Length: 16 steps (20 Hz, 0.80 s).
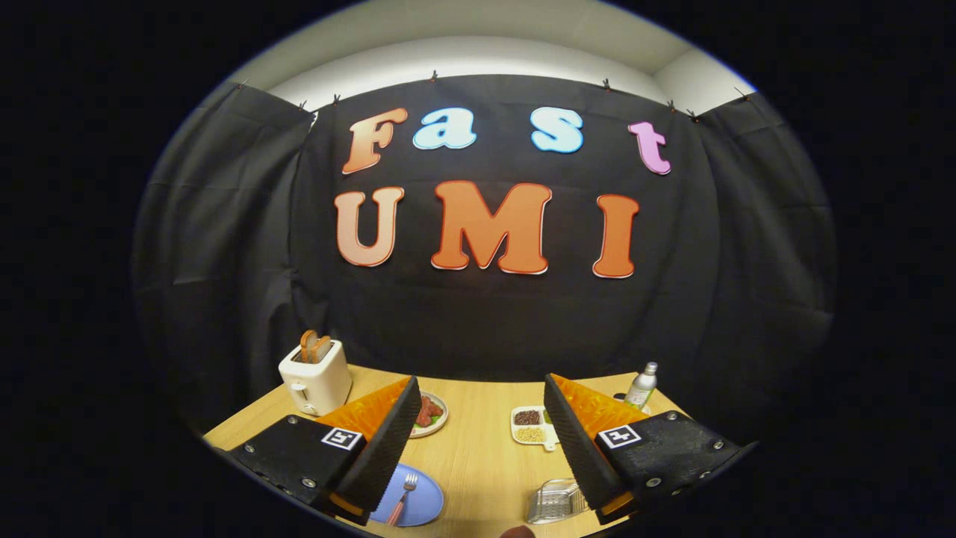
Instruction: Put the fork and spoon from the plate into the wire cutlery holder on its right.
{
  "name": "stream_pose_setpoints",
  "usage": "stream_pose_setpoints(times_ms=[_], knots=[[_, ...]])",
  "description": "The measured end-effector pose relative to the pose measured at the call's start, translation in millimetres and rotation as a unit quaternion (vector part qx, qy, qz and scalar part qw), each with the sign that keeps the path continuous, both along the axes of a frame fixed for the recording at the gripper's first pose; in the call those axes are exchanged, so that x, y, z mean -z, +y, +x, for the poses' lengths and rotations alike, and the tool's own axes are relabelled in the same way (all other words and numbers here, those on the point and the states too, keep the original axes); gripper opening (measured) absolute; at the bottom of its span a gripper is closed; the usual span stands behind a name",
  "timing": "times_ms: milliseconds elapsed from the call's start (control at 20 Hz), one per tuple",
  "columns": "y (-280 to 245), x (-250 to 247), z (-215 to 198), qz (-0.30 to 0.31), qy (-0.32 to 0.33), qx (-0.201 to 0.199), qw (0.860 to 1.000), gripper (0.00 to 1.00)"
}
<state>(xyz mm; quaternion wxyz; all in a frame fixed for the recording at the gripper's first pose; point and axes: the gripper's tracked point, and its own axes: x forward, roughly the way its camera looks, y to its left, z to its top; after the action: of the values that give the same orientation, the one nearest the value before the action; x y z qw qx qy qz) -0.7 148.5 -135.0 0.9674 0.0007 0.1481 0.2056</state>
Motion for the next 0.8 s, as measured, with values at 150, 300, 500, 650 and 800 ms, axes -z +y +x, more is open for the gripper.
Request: stream_pose_setpoints(times_ms=[150,300,500,650,800], knots=[[24.0,42.3,-13.4,-0.019,0.054,-0.033,0.998,0.98],[42.7,89.4,-30.9,-0.037,0.127,-0.059,0.989,0.96],[58.0,149.7,-58.1,-0.057,0.237,-0.077,0.967,0.95],[67.7,180.5,-81.5,-0.067,0.307,-0.086,0.945,0.92],[73.7,199.8,-90.1,-0.084,0.323,-0.095,0.938,0.89]])
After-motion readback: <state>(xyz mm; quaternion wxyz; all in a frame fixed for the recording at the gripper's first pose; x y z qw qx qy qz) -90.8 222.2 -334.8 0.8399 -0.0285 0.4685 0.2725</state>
